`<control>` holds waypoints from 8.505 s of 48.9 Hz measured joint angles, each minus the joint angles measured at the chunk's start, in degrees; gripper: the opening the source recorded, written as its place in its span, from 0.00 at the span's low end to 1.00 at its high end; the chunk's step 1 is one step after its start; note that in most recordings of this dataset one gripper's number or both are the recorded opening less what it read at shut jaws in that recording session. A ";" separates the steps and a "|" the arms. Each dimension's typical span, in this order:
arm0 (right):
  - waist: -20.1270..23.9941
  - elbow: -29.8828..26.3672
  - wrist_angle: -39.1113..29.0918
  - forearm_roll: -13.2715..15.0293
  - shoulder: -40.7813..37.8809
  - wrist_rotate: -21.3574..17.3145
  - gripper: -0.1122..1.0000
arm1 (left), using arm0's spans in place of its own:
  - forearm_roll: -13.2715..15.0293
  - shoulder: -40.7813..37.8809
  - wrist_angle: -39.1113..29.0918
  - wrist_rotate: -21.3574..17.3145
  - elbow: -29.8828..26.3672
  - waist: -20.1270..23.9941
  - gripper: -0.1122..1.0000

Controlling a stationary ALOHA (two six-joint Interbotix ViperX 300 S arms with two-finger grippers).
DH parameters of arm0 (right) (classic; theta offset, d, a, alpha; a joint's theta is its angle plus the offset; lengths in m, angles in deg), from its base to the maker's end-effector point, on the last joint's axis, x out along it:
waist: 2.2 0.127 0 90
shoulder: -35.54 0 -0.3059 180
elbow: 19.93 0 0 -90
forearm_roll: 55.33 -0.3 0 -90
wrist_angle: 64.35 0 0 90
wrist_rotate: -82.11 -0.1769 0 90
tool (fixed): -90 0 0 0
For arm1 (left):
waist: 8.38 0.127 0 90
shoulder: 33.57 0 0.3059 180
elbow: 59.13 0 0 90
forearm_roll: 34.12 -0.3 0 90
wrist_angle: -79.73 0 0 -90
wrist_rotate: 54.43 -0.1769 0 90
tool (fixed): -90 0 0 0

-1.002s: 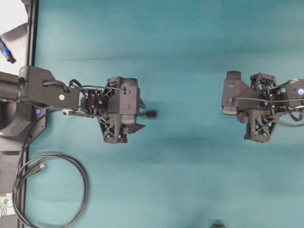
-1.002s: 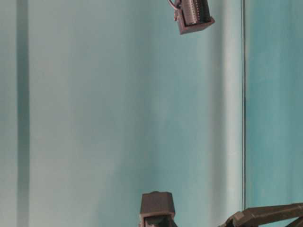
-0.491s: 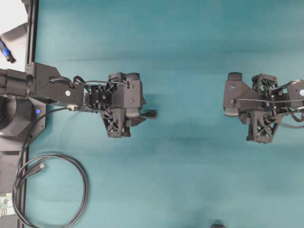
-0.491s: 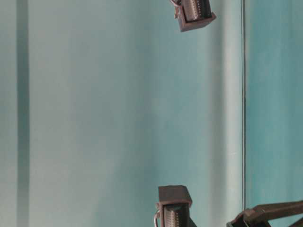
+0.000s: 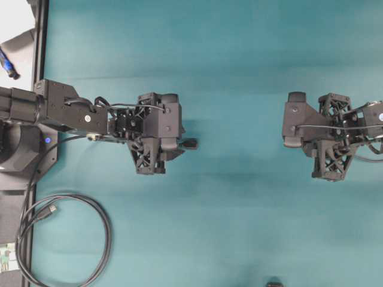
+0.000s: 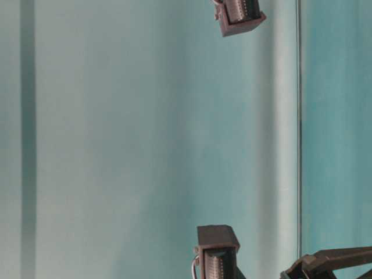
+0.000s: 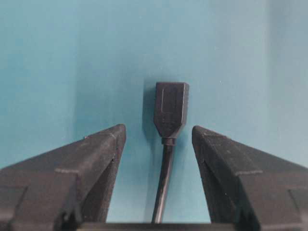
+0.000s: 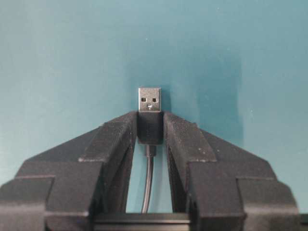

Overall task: Insert the USB using both arms.
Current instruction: 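Close the left gripper on the socket and the right on the plug, then lift both connectors and bring them together above the table center, then align the right gripper's plug tip with the left gripper's socket, then push the plug into the socket, moving the right gripper toward the left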

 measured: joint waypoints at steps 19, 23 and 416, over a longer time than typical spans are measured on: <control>0.09 -0.09 -0.44 0.00 0.09 0.00 0.32 | 0.00 -2.20 0.00 0.00 -1.32 -0.35 0.59; 0.09 -0.09 -0.44 0.00 0.09 0.00 0.32 | -0.09 -2.29 -0.09 0.00 -1.49 -0.53 0.49; 30.15 -26.10 -52.82 68.91 -11.07 -3.08 0.30 | 83.41 -28.39 -81.30 -33.40 -43.24 20.65 0.31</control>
